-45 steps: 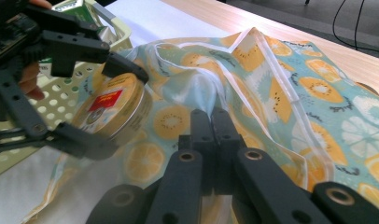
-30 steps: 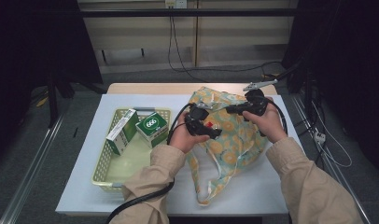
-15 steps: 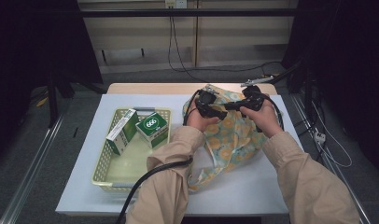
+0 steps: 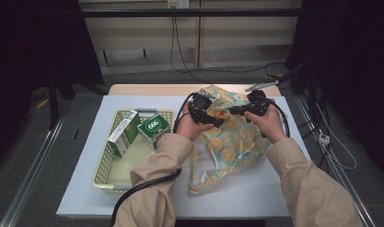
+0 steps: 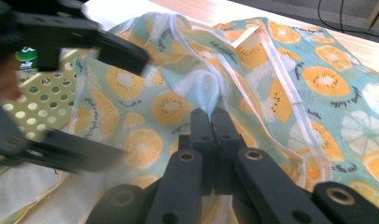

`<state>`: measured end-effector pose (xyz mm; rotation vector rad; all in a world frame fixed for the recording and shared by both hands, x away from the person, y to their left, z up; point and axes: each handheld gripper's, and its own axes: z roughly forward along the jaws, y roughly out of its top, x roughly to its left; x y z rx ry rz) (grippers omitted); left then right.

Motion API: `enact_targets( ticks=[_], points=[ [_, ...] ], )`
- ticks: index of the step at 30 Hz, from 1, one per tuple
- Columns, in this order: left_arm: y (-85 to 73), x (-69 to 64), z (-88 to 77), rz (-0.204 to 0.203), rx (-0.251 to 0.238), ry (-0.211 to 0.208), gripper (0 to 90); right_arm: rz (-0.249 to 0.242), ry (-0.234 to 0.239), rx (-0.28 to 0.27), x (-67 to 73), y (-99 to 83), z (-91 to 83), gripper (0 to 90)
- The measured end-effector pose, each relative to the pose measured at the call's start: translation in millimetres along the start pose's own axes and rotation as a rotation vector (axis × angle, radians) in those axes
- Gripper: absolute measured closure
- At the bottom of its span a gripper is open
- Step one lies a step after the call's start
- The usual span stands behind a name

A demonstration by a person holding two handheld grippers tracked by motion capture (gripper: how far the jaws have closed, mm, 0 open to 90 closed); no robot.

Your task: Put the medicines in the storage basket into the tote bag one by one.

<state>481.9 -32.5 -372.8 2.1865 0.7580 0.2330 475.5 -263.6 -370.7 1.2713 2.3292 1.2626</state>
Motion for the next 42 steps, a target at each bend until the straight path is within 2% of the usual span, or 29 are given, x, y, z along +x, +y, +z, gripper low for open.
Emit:
enact_targets(
  ticks=[1, 5, 12, 18, 22, 26, 36, 38, 42],
  points=[
    [-1.4, 0.7, -5.2, 0.010, 0.006, 0.003, 12.7, -0.005, -0.005, 0.002, 0.4, -0.7, -0.6, 90.0],
    [-8.9, 6.5, -24.9, -0.007, 0.005, -0.008, 12.1, -0.005, -0.001, 0.009, 2.5, -4.0, -0.1, 90.0],
    [-23.4, 19.1, -59.4, -0.003, 0.002, 0.009, 11.2, -0.011, 0.002, 0.019, 6.2, -7.1, 4.3, 90.0],
    [-37.9, 34.7, -80.7, -0.009, 0.006, 0.027, 10.3, -0.020, 0.010, 0.021, 9.0, -6.9, 5.7, 90.0],
    [-48.9, 44.3, -90.6, -0.001, 0.029, 0.055, 9.5, -0.022, 0.008, 0.020, 8.1, -7.4, 5.6, 90.0],
    [-59.0, 54.3, -100.8, -0.022, 0.026, 0.056, 8.9, -0.019, 0.004, 0.022, 7.1, -9.1, 5.5, 90.0],
    [-81.6, 77.8, -117.4, -0.061, 0.019, 0.100, 6.0, -0.016, 0.003, 0.027, 5.7, -11.9, 7.4, 90.0],
    [-84.3, 81.7, -119.8, -0.047, 0.032, 0.112, 6.0, -0.016, 0.002, 0.023, 5.4, -11.7, 6.6, 90.0],
    [-90.9, 88.9, -120.4, -0.048, 0.040, 0.124, 6.1, -0.014, -0.001, 0.022, 4.8, -12.2, 4.6, 90.0]
  ],
)
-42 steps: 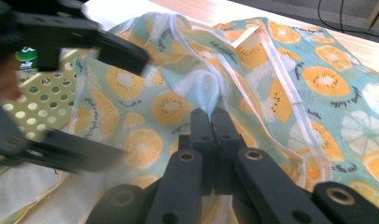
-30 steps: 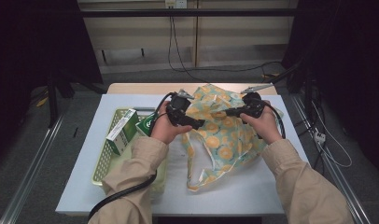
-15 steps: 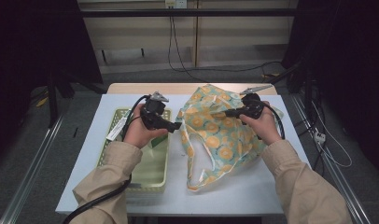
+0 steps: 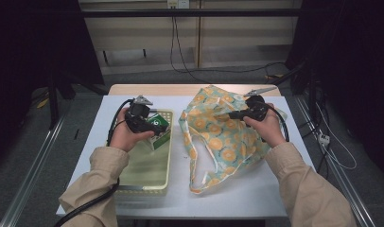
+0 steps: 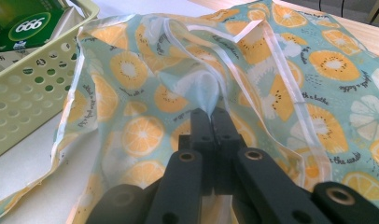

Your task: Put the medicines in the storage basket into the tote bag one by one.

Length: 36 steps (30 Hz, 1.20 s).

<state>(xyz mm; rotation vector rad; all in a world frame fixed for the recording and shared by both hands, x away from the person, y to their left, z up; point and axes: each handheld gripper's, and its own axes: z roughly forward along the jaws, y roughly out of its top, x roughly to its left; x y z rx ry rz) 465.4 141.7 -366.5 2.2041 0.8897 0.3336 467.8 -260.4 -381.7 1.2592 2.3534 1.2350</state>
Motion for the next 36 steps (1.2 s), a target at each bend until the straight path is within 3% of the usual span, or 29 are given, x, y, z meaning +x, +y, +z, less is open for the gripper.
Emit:
enact_targets(
  ticks=[4, 5, 6, 7, 16, 25, 27, 28, 31, 34, 36],
  points=[
    [-5.4, 5.8, 3.3, -0.006, 0.007, 0.020, 6.0, 0.003, 0.000, -0.005, -0.8, 0.2, -1.5, 90.0],
    [-6.7, 7.8, 3.6, 0.008, 0.014, 0.021, 6.2, 0.003, 0.001, -0.006, -0.8, 0.2, -1.4, 90.0],
    [-8.1, 7.8, 4.5, 0.007, 0.021, 0.041, 6.4, 0.002, 0.001, -0.004, -0.8, 0.0, -1.2, 90.0],
    [-9.7, 9.4, 5.7, 0.009, 0.028, 0.024, 5.9, 0.002, 0.001, -0.003, -0.7, -0.3, -0.8, 90.0],
    [-21.2, 14.1, 14.7, 0.005, 0.054, 0.033, 6.3, 0.003, 0.008, 0.000, -1.7, -3.3, 1.9, 90.0],
    [-29.7, 10.8, 22.8, 0.018, 0.102, 0.026, 7.7, 0.010, 0.008, 0.006, -3.7, -7.7, 2.7, 90.0],
    [-30.2, 10.3, 23.4, 0.023, 0.109, 0.032, 8.7, 0.007, 0.005, 0.003, -4.1, -7.1, 2.0, 90.0],
    [-30.3, 9.1, 23.3, 0.026, 0.115, 0.055, 9.1, 0.008, 0.006, 0.000, -4.2, -6.8, 1.6, 90.0],
    [-30.4, 9.5, 23.6, 0.025, 0.116, 0.045, 10.1, 0.009, 0.004, 0.001, -4.2, -6.7, 0.7, 90.0],
    [-30.4, 6.7, 23.5, 0.031, 0.135, 0.070, 12.0, 0.012, 0.002, 0.003, -5.1, -7.5, 0.5, 90.0],
    [-29.8, 6.9, 21.9, 0.025, 0.135, 0.053, 14.4, 0.014, -0.001, 0.000, -6.0, -7.4, 0.1, 90.0]
  ],
)
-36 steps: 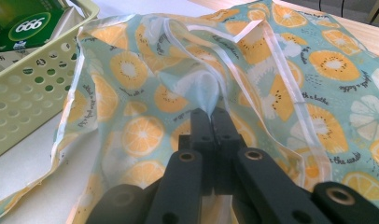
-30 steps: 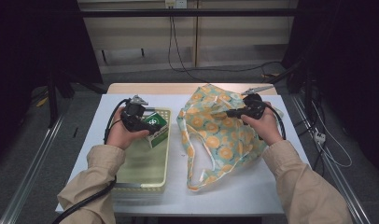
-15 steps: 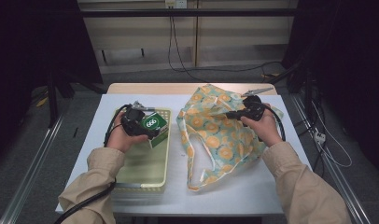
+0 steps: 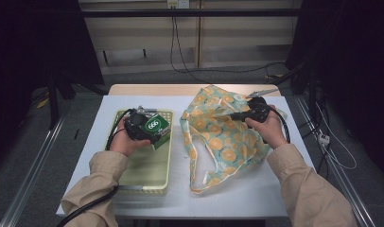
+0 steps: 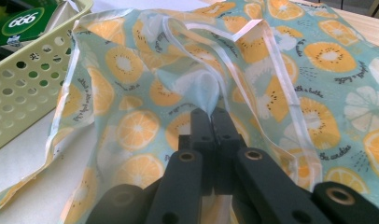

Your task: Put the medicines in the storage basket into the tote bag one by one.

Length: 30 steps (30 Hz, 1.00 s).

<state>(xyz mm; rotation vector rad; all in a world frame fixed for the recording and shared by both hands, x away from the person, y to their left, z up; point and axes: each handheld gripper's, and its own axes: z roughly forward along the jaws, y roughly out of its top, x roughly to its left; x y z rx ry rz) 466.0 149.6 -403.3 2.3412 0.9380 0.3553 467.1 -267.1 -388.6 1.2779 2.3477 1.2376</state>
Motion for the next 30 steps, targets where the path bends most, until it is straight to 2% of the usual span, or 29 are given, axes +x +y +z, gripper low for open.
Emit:
enact_targets(
  ticks=[2, 5, 6, 7, 8, 12, 15, 16, 18, 21, 26, 30],
  points=[
    [0.0, 0.7, -2.0, -0.023, 0.006, 0.001, 15.8, 0.002, -0.001, -0.004, -0.5, 0.7, -0.7, 90.0],
    [1.2, -1.1, -4.5, -0.025, -0.001, -0.006, 16.1, 0.000, -0.002, -0.007, -0.4, 1.8, -1.8, 90.0],
    [1.8, -2.0, -5.9, -0.037, -0.005, -0.011, 16.2, -0.001, -0.002, -0.006, -0.3, 2.2, -2.0, 90.0],
    [2.9, -3.0, -8.2, -0.040, -0.003, 0.001, 16.3, -0.003, -0.002, -0.004, -0.1, 2.6, -2.3, 90.0],
    [4.1, -2.9, -10.2, -0.044, -0.007, -0.014, 16.3, -0.002, 0.000, -0.006, 0.0, 3.0, -2.4, 90.0],
    [10.0, -2.9, -23.6, -0.058, -0.013, -0.025, 16.4, -0.003, 0.003, -0.013, 0.2, 5.4, -2.9, 90.0],
    [14.8, -1.4, -36.2, -0.065, -0.020, -0.015, 16.5, -0.004, 0.005, -0.010, 1.0, 6.2, -2.5, 90.0],
    [16.0, -1.2, -40.0, -0.079, -0.028, -0.017, 16.6, -0.005, 0.004, -0.011, 1.5, 6.5, -2.6, 90.0],
    [18.3, 0.7, -48.1, -0.074, -0.034, -0.009, 16.6, -0.005, 0.005, -0.013, 2.1, 6.9, -2.9, 90.0],
    [21.0, 4.3, -59.6, -0.098, -0.054, -0.010, 16.6, -0.006, 0.002, -0.015, 2.7, 7.5, -3.4, 90.0],
    [29.6, 5.9, -74.5, -0.089, -0.067, 0.004, 16.6, -0.004, -0.002, -0.015, 1.4, 7.3, -4.2, 90.0],
    [39.6, -0.2, -80.3, -0.088, -0.090, -0.010, 16.7, 0.000, -0.005, -0.012, 1.0, 6.9, -4.1, 90.0]
  ],
)
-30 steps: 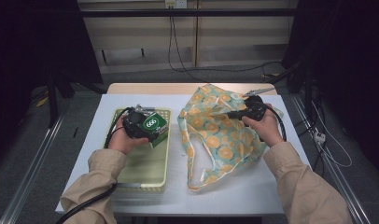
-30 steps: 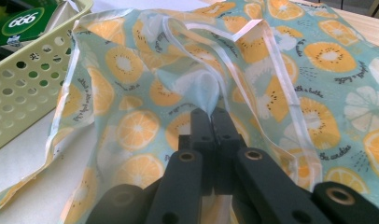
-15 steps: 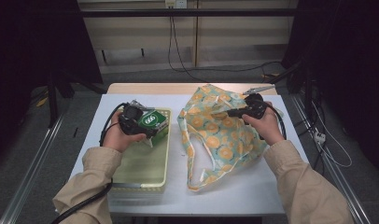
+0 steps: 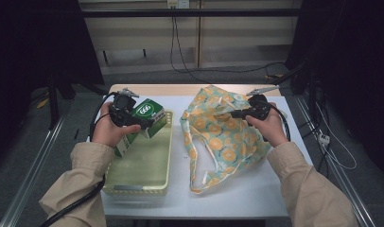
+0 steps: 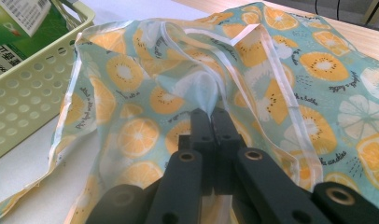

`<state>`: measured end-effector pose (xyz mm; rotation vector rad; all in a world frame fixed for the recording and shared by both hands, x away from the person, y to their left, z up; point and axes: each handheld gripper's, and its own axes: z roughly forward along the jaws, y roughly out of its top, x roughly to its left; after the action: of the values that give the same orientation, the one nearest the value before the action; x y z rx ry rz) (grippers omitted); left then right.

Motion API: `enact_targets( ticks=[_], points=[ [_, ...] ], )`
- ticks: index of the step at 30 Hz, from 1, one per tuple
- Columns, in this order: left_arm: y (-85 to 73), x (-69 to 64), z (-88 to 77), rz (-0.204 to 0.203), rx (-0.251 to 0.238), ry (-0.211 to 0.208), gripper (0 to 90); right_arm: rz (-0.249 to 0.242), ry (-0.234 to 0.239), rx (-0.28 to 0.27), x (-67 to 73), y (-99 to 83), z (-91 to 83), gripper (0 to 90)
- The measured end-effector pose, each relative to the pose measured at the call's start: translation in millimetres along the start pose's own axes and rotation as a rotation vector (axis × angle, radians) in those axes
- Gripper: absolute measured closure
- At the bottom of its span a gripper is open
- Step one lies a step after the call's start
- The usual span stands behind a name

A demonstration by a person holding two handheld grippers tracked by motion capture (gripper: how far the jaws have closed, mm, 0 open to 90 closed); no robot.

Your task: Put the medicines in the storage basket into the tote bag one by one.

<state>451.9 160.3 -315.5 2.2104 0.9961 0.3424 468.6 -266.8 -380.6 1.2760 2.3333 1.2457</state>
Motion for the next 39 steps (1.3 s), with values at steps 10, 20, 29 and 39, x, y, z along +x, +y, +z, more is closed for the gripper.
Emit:
enact_targets(
  ticks=[10, 20, 29, 39],
  points=[
    [25.0, -41.3, 9.2, 0.078, -0.042, -0.095, 16.7, -0.005, -0.003, 0.001, -0.7, -0.2, 1.3, 90.0],
    [42.8, -98.5, 48.2, 0.151, -0.042, -0.186, 16.6, -0.001, 0.003, -0.008, -0.3, 1.7, -1.9, 90.0],
    [49.3, -135.4, 91.3, 0.202, -0.008, -0.249, 16.6, -0.006, 0.001, -0.013, 0.8, 2.7, -5.3, 90.0],
    [51.6, -149.2, 127.7, 0.221, 0.042, -0.253, 16.6, 0.006, -0.007, -0.019, -6.3, 2.7, -9.3, 90.0]
  ],
)
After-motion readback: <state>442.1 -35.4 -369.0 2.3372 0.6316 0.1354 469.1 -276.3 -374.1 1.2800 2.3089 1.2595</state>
